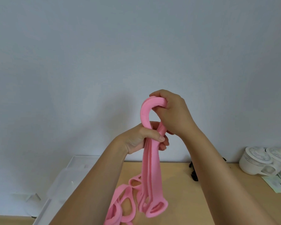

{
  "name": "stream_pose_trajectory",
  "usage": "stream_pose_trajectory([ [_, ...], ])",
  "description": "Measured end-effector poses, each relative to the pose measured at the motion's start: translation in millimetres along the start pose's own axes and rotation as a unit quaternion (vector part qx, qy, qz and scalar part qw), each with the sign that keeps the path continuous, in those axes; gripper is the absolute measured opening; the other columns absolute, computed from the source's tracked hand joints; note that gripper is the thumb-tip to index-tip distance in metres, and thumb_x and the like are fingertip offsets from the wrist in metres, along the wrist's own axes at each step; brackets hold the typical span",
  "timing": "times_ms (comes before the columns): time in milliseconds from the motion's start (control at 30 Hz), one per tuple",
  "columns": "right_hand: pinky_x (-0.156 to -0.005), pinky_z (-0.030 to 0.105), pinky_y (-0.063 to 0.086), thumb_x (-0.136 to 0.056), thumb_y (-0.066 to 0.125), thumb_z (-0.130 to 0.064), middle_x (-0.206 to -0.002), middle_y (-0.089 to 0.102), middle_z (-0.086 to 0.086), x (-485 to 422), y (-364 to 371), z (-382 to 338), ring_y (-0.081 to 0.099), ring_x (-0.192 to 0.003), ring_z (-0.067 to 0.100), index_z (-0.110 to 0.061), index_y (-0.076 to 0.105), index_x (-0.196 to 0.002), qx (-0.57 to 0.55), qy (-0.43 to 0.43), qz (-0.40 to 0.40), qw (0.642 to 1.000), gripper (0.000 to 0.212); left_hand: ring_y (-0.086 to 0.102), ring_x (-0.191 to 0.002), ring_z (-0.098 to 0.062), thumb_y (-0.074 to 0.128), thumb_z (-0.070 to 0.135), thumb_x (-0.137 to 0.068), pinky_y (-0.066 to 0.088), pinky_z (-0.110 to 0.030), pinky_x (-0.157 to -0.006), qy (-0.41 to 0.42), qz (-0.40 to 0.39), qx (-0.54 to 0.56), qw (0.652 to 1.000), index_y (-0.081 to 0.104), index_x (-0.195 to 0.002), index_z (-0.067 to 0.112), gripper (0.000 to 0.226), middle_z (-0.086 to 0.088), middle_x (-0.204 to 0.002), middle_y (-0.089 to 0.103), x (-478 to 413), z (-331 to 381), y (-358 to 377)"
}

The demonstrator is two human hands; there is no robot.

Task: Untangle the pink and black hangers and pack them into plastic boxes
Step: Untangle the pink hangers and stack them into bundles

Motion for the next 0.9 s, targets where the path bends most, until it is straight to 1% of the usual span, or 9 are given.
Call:
stream_pose_trajectory([
  [100, -0.065, 0.017, 0.045, -0.085, 0.047, 0.003, -0.086, 0.062, -0.010, 0, -4, -3, 0.057, -0.079, 0.008, -0.015, 0.063, -0.097, 0.007, -0.016, 0.029, 0.999, 0.027, 0.065, -0.065, -0.016, 0.071, 0.016, -0.051, 0.055, -0.027, -0.071, 0.024, 0.031, -0.006, 0.999, 0.064, -0.088, 0.007, 0.039, -0.005, -0.070, 0.069, 0, -1, -1],
  [167, -0.053, 0.014, 0.042, -0.084, 0.045, 0.002, -0.080, 0.058, -0.013, -2, -5, -1, 0.054, -0.072, 0.006, -0.015, 0.061, -0.095, 0.018, -0.010, 0.034, 0.999, 0.026, 0.064, -0.064, -0.014, 0.070, 0.010, -0.054, 0.054, -0.027, -0.070, 0.041, 0.064, -0.014, 0.997, 0.062, -0.089, 0.007, 0.036, 0.000, -0.067, 0.068, 0, -4, 0],
  [233, -0.049, 0.010, 0.040, -0.084, 0.046, 0.002, -0.076, 0.055, -0.017, -5, -6, 1, 0.053, -0.068, 0.006, -0.016, 0.061, -0.093, 0.022, -0.002, 0.040, 0.999, 0.025, 0.057, -0.055, -0.011, 0.067, 0.008, -0.057, 0.052, -0.028, -0.065, 0.043, 0.125, -0.009, 0.991, 0.062, -0.081, 0.009, 0.025, 0.006, -0.059, 0.061, -2, -8, -2],
  [300, -0.059, 0.009, 0.040, -0.084, 0.047, 0.002, -0.080, 0.058, -0.014, -7, -5, 3, 0.055, -0.075, 0.008, -0.015, 0.062, -0.094, 0.020, 0.004, 0.055, 0.998, 0.025, 0.043, -0.046, -0.010, 0.065, 0.010, -0.058, 0.045, -0.025, -0.054, 0.035, 0.184, 0.007, 0.982, 0.057, -0.070, 0.012, 0.015, 0.006, -0.048, 0.047, -4, -11, -5],
  [400, -0.063, 0.006, 0.040, -0.085, 0.052, -0.004, -0.093, 0.058, -0.009, -10, -2, 14, 0.055, -0.082, 0.009, -0.015, 0.059, -0.107, -0.013, 0.048, 0.063, 0.997, 0.025, 0.026, -0.039, -0.010, 0.059, 0.009, -0.059, 0.029, -0.020, -0.043, 0.018, 0.224, 0.073, 0.972, 0.044, -0.059, 0.016, 0.017, 0.006, -0.041, 0.027, -4, -15, -9],
  [533, -0.080, 0.018, 0.045, -0.084, 0.065, -0.025, -0.109, 0.051, -0.004, 3, 4, 40, 0.056, -0.098, 0.008, -0.025, 0.035, -0.134, -0.138, 0.099, 0.011, 0.985, 0.059, 0.021, -0.036, -0.007, 0.059, 0.005, -0.068, 0.024, -0.018, -0.042, 0.022, 0.253, 0.141, 0.957, 0.041, -0.054, 0.020, 0.027, 0.007, -0.043, 0.020, -3, -16, -16],
  [667, -0.096, 0.028, 0.042, -0.073, 0.055, -0.039, -0.114, 0.057, -0.004, 48, 28, 91, 0.054, -0.112, 0.010, -0.027, 0.040, -0.128, -0.282, 0.191, -0.021, 0.940, 0.059, 0.020, -0.035, -0.007, 0.051, 0.006, -0.087, 0.023, -0.017, -0.039, 0.056, 0.282, 0.223, 0.931, 0.037, -0.060, 0.020, 0.033, 0.008, -0.042, 0.022, -2, -8, -28],
  [800, -0.077, 0.018, 0.047, -0.070, 0.057, -0.022, -0.098, 0.063, -0.006, 96, 78, 104, 0.061, -0.087, 0.002, -0.021, 0.047, -0.121, -0.278, 0.233, -0.172, 0.916, 0.052, 0.018, -0.036, -0.007, 0.053, 0.007, -0.084, 0.021, -0.018, -0.040, 0.068, 0.312, 0.245, 0.916, 0.034, -0.063, 0.020, 0.031, 0.008, -0.043, 0.021, -3, -6, -31],
  [900, -0.067, 0.024, 0.045, -0.075, 0.066, -0.010, -0.078, 0.054, -0.002, 101, 89, 109, 0.052, -0.069, 0.011, -0.018, 0.050, -0.096, -0.189, 0.225, -0.164, 0.942, 0.027, 0.020, -0.036, -0.007, 0.054, 0.006, -0.083, 0.021, -0.019, -0.041, 0.068, 0.317, 0.226, 0.918, 0.036, -0.061, 0.019, 0.031, 0.007, -0.043, 0.022, -5, -9, -24],
])
Point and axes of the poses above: each hand's wrist, its own x-axis away from the middle knuckle, its own y-axis out of the palm, z = x × y, the point moved 8 cm from there along -x, towards the middle knuckle
